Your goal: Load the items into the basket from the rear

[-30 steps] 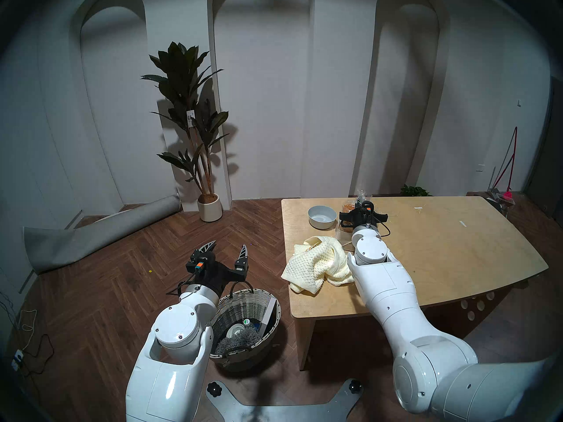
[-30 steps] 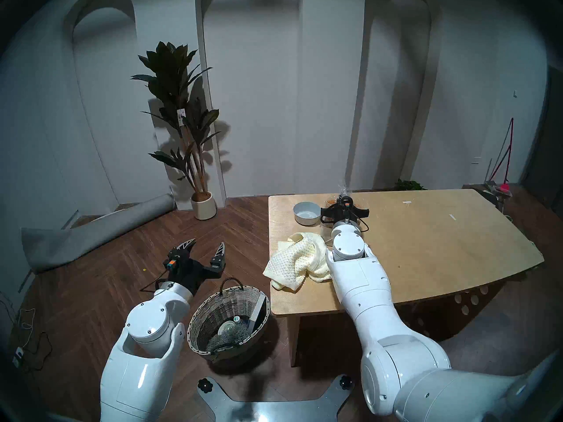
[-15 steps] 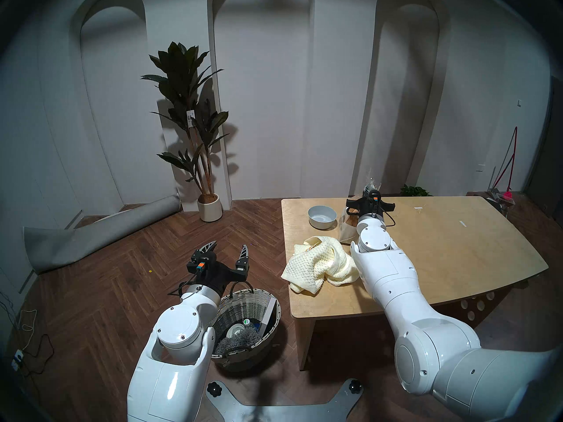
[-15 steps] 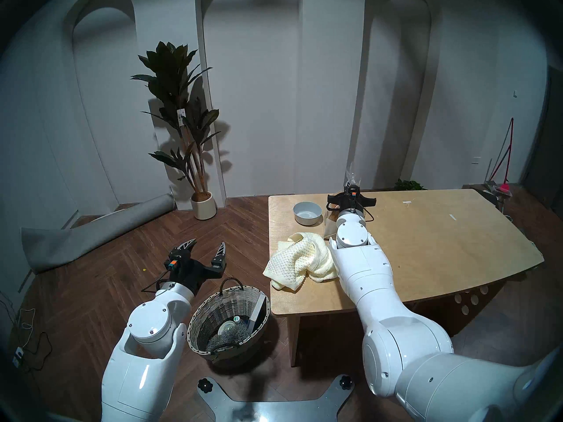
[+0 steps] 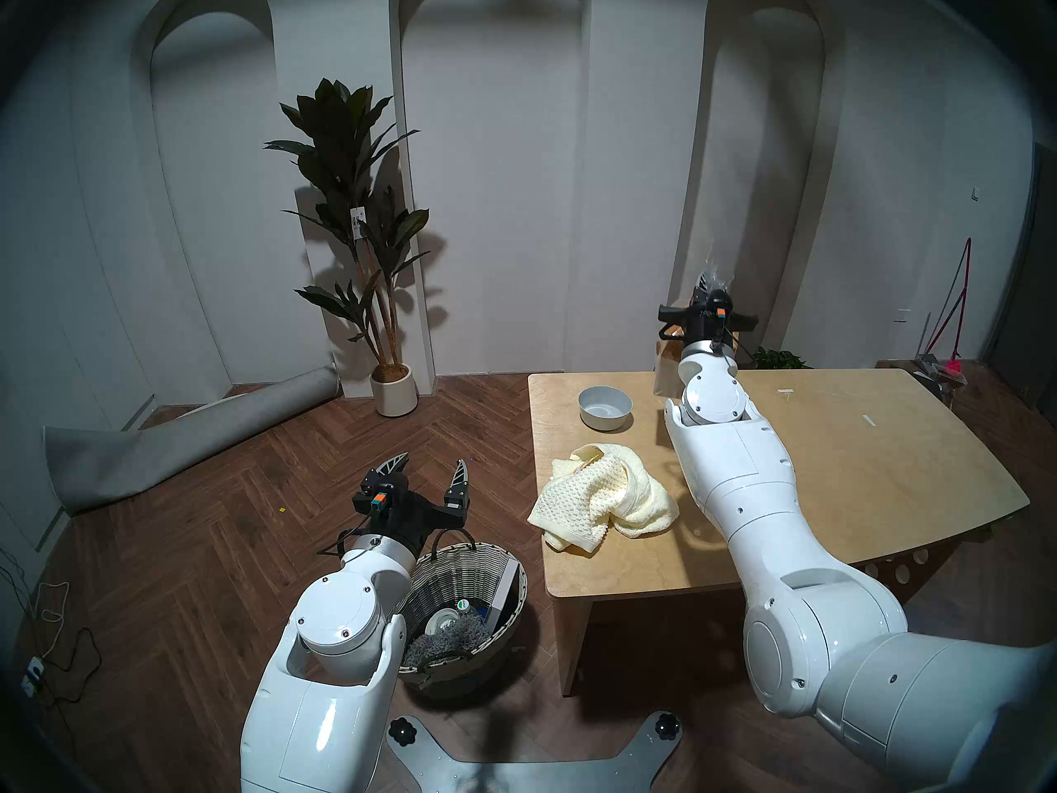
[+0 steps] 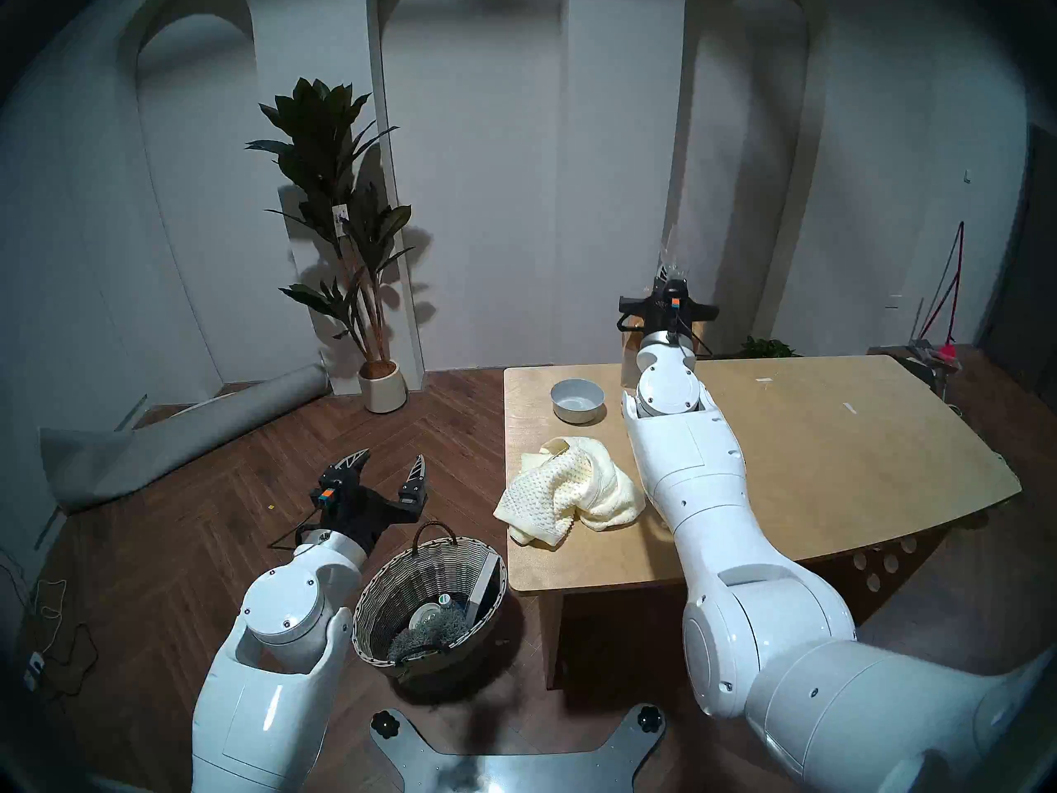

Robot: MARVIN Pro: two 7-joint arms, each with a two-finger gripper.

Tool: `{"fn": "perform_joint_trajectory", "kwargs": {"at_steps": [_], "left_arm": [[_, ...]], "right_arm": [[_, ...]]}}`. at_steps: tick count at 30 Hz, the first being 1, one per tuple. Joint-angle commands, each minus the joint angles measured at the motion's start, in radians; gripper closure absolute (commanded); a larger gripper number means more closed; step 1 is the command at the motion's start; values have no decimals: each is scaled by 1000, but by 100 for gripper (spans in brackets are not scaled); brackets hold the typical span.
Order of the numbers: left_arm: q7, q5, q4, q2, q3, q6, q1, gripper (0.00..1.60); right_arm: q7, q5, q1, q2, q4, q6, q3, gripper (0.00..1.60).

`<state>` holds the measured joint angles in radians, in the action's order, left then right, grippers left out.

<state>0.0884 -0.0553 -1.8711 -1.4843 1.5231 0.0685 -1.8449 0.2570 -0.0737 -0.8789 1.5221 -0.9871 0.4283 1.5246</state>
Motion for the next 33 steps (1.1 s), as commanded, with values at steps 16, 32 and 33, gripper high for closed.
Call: {"fn": "perform_joint_trajectory", "kwargs": {"at_steps": [16, 32, 33], "left_arm": [[-57, -15, -44, -10, 75, -36, -37, 0], [-107, -19, -88, -26, 125, -98, -119, 0], [-108, -19, -89, -26, 126, -101, -122, 0]], "right_arm": [[-84, 110, -167, 228, -259, -28, -217, 160], [-57, 298, -248, 229, -204, -29, -468, 160], [-49, 299, -242, 240, -189, -25, -473, 160]]}}
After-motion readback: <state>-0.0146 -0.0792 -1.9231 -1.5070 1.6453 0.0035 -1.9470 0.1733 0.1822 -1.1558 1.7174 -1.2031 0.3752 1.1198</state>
